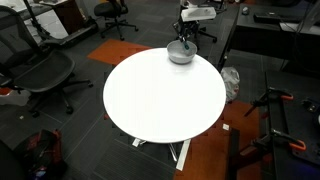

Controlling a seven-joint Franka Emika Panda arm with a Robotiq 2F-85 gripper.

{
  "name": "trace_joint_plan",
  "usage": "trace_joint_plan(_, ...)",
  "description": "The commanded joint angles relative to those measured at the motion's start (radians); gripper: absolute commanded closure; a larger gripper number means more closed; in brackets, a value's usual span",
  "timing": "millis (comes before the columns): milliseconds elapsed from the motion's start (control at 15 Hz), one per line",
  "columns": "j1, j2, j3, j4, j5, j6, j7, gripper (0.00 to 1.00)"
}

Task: Put the marker in the bowl

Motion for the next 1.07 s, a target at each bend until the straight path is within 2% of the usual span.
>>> trace_joint_plan(0,-0.011,0.018,0.008,0.0,0.033,0.02,0.003,0.5)
trace_joint_plan(333,-0.005,0.005,0.004,-0.018,0.04,0.032,0.002,0.12)
trace_joint_plan(467,0.001,-0.018,0.004,-0.038,0.04,0.052,0.0,0.01)
trace_joint_plan(800,0.029,-0.105,0.001,-0.107,0.025,0.126,-0.004,0.0)
trace_joint_plan(1000,0.052,-0.18,-0.005,-0.16,0.002,0.127,-0.001,0.0)
